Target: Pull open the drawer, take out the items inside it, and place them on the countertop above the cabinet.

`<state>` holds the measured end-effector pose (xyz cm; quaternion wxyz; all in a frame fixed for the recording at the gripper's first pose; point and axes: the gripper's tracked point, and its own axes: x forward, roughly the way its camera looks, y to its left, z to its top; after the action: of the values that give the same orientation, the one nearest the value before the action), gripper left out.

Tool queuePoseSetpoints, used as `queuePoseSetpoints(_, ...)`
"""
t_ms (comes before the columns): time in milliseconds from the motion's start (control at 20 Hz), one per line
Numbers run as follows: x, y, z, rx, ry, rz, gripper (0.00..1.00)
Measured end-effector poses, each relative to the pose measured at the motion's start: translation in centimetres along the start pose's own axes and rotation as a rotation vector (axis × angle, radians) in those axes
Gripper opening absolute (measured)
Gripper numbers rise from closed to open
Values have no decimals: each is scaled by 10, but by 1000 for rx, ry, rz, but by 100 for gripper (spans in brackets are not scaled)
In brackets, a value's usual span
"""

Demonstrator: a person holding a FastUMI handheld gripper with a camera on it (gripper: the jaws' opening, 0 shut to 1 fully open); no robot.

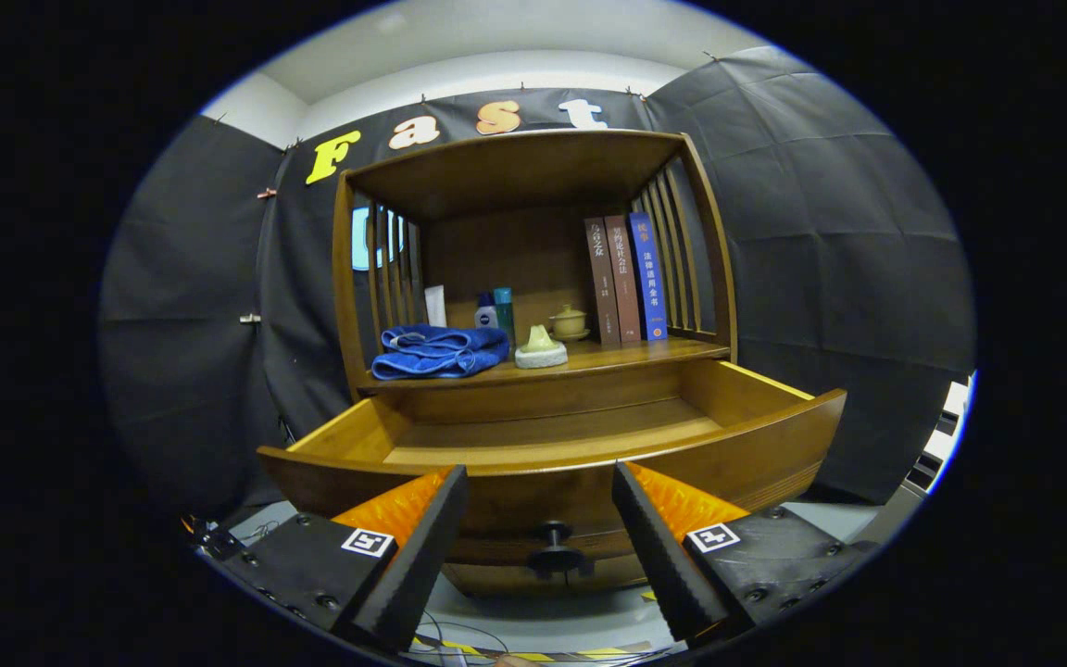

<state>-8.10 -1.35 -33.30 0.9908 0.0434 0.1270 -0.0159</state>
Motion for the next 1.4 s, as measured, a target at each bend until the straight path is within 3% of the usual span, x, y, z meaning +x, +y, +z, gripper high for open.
queuePoseSetpoints(250, 14, -6, -25, 19, 87, -14, 99)
queuePoseSetpoints(800, 27, -9, -20, 2, 84, -18, 99)
queuePoseSetpoints(1400, 136, -7, -3, -29, 101, -34, 100)
